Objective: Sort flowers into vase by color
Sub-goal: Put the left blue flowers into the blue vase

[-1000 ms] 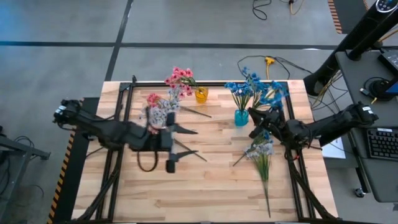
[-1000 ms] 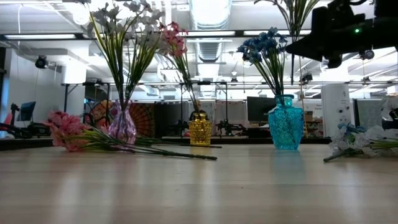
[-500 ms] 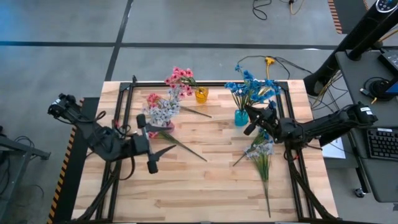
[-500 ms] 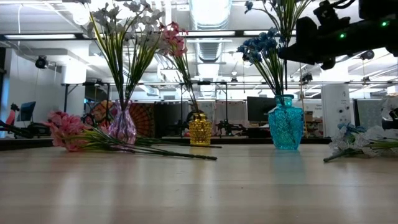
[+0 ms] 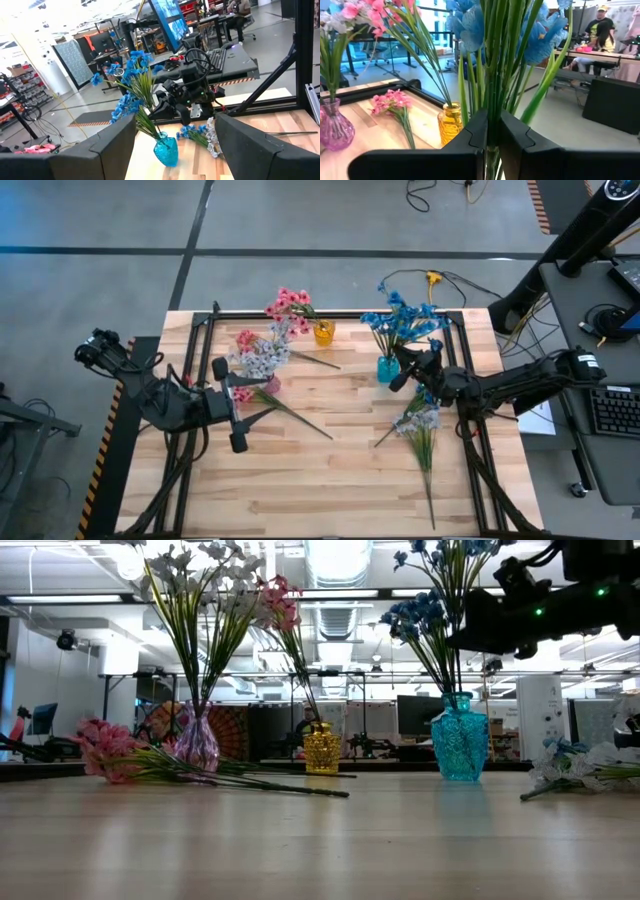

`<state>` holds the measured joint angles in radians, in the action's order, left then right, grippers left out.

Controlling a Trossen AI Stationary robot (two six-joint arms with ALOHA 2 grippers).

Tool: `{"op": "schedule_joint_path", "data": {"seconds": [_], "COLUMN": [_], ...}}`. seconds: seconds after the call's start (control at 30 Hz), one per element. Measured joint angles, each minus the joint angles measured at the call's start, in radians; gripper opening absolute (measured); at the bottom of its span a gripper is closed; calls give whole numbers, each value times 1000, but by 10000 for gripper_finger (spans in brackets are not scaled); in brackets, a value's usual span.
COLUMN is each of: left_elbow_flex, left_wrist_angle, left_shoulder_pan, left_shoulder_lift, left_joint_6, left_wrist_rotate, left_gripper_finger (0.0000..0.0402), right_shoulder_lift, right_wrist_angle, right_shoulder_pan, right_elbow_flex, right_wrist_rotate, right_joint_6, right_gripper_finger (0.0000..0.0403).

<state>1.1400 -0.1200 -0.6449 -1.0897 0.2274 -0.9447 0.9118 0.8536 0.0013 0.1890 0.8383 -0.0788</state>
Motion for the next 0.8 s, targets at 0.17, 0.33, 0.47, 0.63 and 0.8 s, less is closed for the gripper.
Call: {"op": "schedule_joint_path", "data": {"seconds": [0.17, 0.33, 0.47, 0.63, 0.8], "left_elbow_flex": [0, 0, 0, 0, 0], "left_wrist_angle": [0, -1, -2, -1, -2], "left_shoulder_pan": [0, 0, 0, 0, 0], "left_shoulder_lift": [0, 0, 0, -1, -1], "left_joint_6": [0, 0, 0, 0, -2], "left_wrist_rotate": [0, 0, 0, 0, 0], "left_gripper_finger": [255, 255, 255, 255, 255], "right_shoulder_lift": [1, 1, 0, -1, -1], "right_wrist_angle": [-1, -15, -15, -38, -97], "right_shoulder_pan": [0, 0, 0, 0, 1], "right_elbow_flex": [0, 0, 0, 0, 0], "right_wrist_rotate": [-5, -7, -7, -2, -1], "right_joint_6": [0, 22, 27, 55, 114], "right_gripper_finger": [22, 43, 73, 107, 134]}}
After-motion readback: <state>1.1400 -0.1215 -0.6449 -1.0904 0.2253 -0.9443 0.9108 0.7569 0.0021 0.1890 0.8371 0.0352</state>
